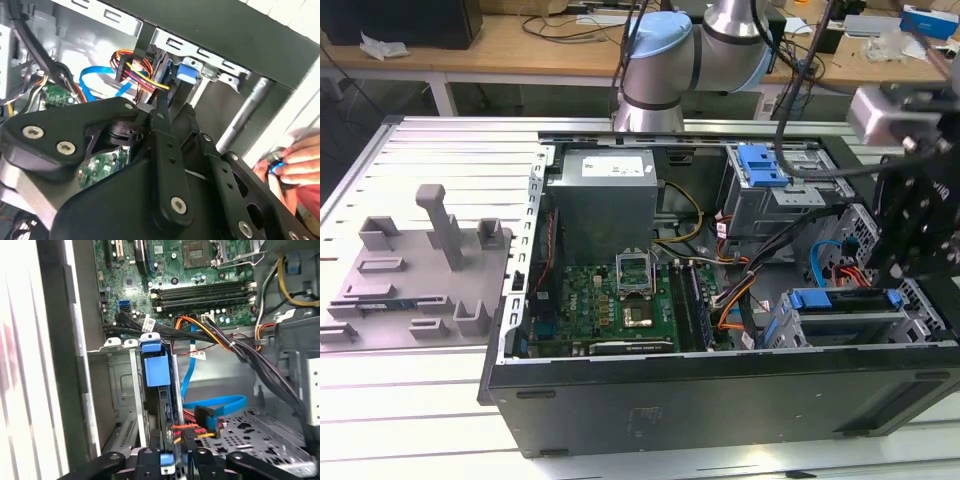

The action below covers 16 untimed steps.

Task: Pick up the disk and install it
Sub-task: 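Insert the first disk wire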

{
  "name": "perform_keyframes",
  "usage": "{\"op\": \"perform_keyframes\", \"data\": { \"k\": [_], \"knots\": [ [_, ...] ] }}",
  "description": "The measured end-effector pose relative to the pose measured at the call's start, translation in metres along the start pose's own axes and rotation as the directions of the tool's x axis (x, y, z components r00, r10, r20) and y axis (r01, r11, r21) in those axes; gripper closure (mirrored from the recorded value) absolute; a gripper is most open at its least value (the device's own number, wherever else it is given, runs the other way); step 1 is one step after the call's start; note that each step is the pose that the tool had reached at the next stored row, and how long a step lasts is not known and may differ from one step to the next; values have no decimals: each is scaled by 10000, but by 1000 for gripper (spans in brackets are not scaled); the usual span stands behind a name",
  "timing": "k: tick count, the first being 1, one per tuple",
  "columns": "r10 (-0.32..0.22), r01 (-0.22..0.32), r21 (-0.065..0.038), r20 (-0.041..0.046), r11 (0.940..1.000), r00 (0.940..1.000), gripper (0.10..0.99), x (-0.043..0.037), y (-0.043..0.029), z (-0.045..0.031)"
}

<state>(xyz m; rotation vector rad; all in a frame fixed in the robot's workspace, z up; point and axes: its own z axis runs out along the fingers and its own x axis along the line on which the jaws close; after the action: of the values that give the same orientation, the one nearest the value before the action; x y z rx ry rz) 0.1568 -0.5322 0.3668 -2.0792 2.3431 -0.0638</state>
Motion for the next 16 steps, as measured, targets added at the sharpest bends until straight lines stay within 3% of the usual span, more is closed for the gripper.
{"op": "perform_keyframes", "data": {
  "k": [3, 5, 6, 9, 16],
  "knots": [
    [0, 0, 0, -1, 10000, 10000, 780, -3, -8, -253],
    [-1, 1, 2, -10, 10000, 10000, 792, -25, -8, -327],
    [-1, 1, 2, -14, 10000, 10000, 863, -45, -6, -352],
    [-1, 1, 2, -20, 10000, 10000, 980, -53, -6, -357],
    [-1, 1, 3, -20, 10000, 10000, 980, -60, -5, -358]
  ]
}}
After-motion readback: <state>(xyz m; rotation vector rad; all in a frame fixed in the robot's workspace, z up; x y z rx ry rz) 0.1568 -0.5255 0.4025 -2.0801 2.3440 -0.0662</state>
